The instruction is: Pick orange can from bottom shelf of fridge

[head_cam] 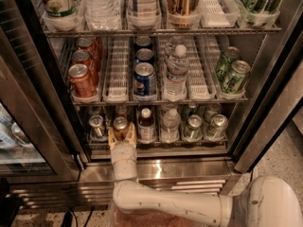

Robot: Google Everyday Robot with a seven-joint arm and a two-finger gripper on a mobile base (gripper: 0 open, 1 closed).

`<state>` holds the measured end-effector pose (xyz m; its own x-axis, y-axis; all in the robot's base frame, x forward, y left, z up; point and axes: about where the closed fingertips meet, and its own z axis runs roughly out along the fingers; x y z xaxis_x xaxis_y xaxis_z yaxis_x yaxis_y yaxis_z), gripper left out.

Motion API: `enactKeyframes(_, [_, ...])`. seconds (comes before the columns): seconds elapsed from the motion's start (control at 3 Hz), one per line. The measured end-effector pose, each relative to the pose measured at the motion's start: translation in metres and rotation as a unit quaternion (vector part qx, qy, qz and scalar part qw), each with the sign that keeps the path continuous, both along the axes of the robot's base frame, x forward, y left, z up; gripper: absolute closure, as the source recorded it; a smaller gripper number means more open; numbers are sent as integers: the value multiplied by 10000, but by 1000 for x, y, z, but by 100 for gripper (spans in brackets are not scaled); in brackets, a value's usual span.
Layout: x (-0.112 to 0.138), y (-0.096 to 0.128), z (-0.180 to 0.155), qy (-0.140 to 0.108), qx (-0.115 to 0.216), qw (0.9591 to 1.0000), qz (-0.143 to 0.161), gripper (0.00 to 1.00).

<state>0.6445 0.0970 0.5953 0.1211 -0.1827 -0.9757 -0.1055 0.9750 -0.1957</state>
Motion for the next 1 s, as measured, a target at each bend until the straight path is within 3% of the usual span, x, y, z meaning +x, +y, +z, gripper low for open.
enactKeyframes(0.67, [3, -1, -3, 84, 64, 9999, 62, 96])
enactKeyframes(1.0, [3, -1, -3, 86, 66, 9999, 62, 100])
